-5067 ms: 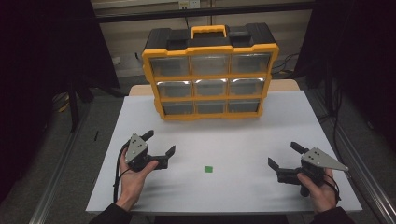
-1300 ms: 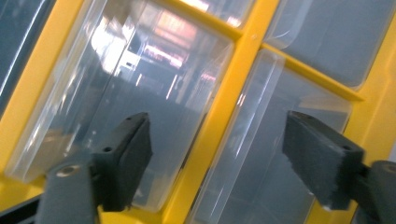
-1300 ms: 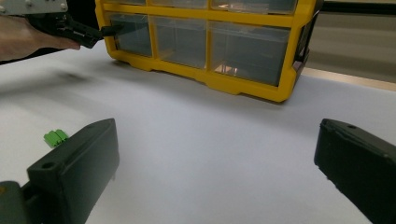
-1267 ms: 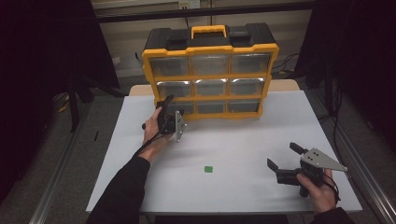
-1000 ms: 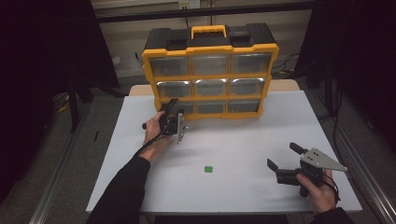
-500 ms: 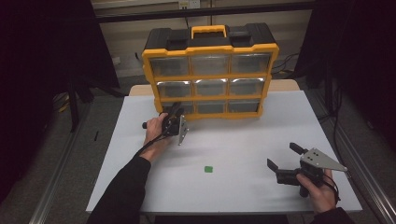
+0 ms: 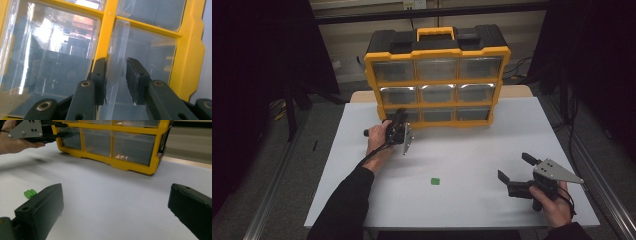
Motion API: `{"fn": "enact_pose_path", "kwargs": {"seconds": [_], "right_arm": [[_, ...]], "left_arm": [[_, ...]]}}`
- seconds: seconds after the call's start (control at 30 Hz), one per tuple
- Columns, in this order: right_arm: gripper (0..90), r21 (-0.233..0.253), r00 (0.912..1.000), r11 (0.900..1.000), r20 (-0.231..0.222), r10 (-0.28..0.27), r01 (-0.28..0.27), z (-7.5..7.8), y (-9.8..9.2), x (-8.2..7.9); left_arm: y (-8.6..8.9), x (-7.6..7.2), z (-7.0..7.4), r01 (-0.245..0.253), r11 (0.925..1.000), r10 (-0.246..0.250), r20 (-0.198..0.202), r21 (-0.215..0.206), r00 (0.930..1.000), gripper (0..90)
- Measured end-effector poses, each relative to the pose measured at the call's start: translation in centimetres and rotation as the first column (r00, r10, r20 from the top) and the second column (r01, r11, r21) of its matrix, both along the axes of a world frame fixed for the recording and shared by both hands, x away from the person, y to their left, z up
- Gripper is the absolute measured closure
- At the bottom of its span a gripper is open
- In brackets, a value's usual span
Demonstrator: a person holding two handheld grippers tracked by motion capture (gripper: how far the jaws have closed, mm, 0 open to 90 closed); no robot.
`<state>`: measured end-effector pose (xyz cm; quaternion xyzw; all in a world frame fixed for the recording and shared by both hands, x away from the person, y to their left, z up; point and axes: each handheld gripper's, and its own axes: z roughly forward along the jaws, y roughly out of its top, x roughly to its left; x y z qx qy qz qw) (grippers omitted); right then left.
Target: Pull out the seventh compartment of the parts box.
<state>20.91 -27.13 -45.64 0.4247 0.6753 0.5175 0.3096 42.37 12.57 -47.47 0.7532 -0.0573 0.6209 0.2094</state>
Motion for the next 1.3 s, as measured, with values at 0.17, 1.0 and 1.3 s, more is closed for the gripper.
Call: {"fn": "enact_pose_path", "kwargs": {"seconds": [0.17,1.0,1.3], "right_arm": [[0.1,0.0,1.0,1.0,0.0,0.001,-0.001,0.0,0.0,0.0],[0.5,-0.004,1.0,1.0,0.0,0.0,0.0,0.0,0.1,0.0],[0.7,-0.008,1.0,1.0,-0.002,0.003,-0.003,0.0,0.1,0.0]], "left_arm": [[-0.1,0.0,0.0,-0.009,0.9998,0.009,0.014,0.02,0.9999,71.0],[-0.8,-0.2,-0.6,-0.072,0.9972,0.07,0.062,0.02,0.9956,74.1],[-0.9,-0.6,-0.4,-0.132,0.9873,0.123,0.097,0.088,0.9876,75.4]]}}
